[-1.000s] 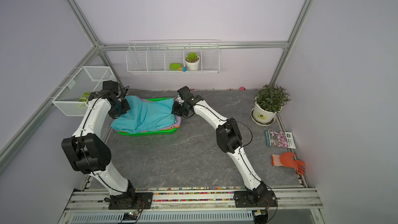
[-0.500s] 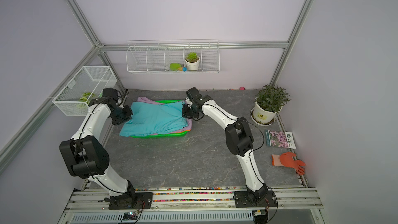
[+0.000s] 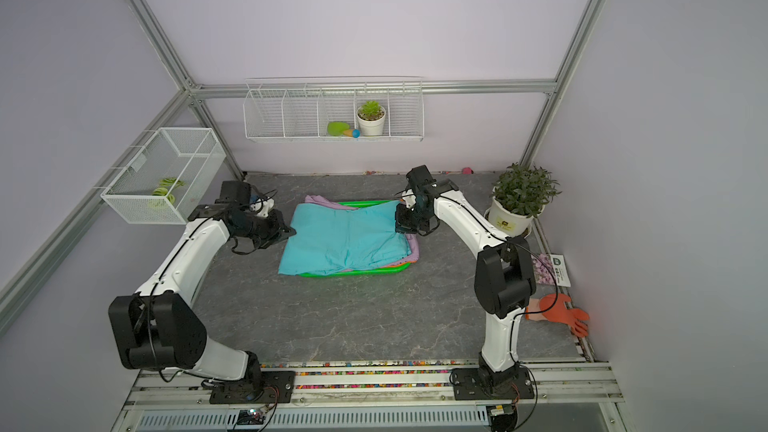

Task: Put the folded long pants in the basket
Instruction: Place the long pant in the basket.

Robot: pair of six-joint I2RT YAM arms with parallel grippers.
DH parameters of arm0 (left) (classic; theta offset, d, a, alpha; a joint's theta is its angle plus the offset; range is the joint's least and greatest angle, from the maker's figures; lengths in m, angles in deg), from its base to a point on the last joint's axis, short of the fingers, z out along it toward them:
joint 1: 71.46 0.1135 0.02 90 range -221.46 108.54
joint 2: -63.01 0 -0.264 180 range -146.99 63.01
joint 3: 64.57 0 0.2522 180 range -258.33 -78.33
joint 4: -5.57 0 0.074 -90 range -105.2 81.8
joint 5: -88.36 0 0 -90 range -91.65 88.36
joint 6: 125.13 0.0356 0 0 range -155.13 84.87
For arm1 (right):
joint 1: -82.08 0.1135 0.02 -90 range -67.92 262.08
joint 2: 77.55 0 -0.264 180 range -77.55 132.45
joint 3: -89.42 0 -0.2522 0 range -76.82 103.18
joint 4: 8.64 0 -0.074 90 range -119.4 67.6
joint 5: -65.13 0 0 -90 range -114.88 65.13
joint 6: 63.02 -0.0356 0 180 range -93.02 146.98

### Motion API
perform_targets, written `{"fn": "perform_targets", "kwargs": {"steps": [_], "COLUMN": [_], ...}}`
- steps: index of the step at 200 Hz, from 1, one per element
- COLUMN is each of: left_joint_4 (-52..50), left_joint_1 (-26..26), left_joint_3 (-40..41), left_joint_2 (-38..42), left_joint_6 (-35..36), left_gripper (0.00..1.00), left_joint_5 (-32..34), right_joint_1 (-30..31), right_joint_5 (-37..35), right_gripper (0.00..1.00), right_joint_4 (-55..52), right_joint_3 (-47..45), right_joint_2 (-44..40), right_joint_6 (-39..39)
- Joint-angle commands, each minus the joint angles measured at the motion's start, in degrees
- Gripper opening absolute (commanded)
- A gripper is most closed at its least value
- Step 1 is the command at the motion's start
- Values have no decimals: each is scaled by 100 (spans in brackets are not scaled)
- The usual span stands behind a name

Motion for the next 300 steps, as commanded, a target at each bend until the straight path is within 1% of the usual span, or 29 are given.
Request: {"fn": "perform_targets", "kwargs": {"steps": [1,26,50,65,80,96,107,126,139,157,179,187,203,213,246,269,276,291,300], "left_joint_4": [389,350,542,439,506,593,607,719,716,717,394,309,168,106,-540,-644,-664,-598,-462], "left_joint_1": [30,29,29,29,29,25,29,29,25,27,29,29,27,29,91,249,283,301,301], "left_joint_3": [-375,-665,-588,-635,-527,-291,-151,-5,-2,-96,-396,-467,-535,-555,-805,-862,-848,-768,-631], "left_joint_2": [189,162,-18,-421,-749,-923,-1033,-1219,-1294,-1172,-950,-918,-880,-866,-761,-717,-689,-673,-736], "left_joint_6": [-199,-168,-218,-254,-261,-269,-243,-194,-204,-255,-225,-225,-278,-267,66,168,166,133,87], "left_gripper": [0,0,0,0,0,0,0,0,0,0,0,0,0,0,0,0,0,0,0], "left_joint_5": [-517,-365,-296,-264,-409,-347,-287,-299,-347,-611,-428,-477,-763,-1051,-1314,-1765,-1760,-1483,-1426], "right_joint_1": [-107,-192,-294,-363,-395,-397,-395,-395,-400,-399,-404,-416,-430,-430,-435,-472,-483,-483,-483], "right_joint_5": [56,-32,-22,8,57,102,-24,-134,-84,47,-10,64,209,281,577,497,495,520,533], "right_gripper": [0,0,0,0,0,0,0,0,0,0,0,0,0,0,0,0,0,0,0], "right_joint_4": [-344,-366,-32,-2,-166,-148,-174,-108,-108,-232,-299,-336,-378,-429,-901,-1047,-1058,-1048,-923], "right_joint_3": [404,522,165,126,264,263,272,219,246,307,310,321,292,301,567,615,596,505,403], "right_joint_2": [-390,-605,-725,-494,-119,170,303,448,510,415,110,32,-144,-235,-405,-468,-438,-290,-206], "right_joint_6": [87,-44,-176,-255,-217,-188,-175,-169,-153,-147,-126,-143,-244,-281,-223,-162,-140,-111,-95]}}
